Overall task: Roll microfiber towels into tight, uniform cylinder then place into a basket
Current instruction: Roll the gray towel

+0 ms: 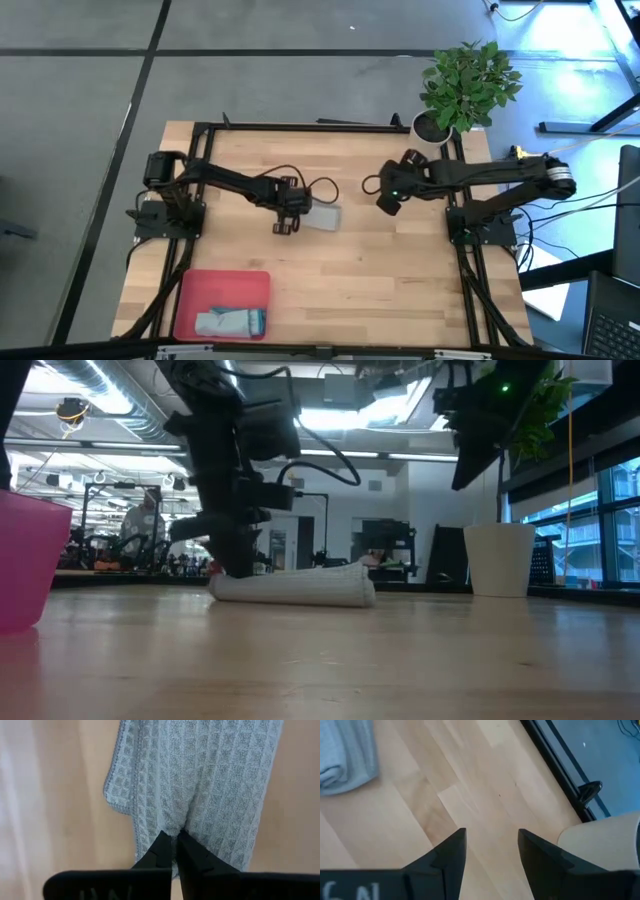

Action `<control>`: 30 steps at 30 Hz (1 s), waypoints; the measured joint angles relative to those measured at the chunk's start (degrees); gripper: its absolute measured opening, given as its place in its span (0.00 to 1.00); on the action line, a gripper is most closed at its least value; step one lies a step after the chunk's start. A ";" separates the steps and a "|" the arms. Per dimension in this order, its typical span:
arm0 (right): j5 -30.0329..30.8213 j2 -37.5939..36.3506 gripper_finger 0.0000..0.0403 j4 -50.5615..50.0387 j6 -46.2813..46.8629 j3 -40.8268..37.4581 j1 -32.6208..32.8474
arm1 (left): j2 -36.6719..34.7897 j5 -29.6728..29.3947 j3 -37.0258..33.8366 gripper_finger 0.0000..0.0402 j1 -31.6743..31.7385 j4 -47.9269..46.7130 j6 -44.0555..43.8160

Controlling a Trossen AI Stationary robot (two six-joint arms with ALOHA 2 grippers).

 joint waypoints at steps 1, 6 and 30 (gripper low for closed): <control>-0.01 -0.58 0.45 0.23 -0.37 -0.20 0.19 | 0.00 0.29 0.00 0.00 -0.72 -0.32 -0.81; -1.55 -1.94 0.45 2.26 -5.07 -1.09 1.30 | 0.00 2.14 0.00 0.00 -4.92 -1.46 -5.52; -30.03 -2.12 0.45 14.43 -22.22 -1.13 3.13 | 0.01 2.80 -0.13 0.00 -14.07 -1.38 -18.10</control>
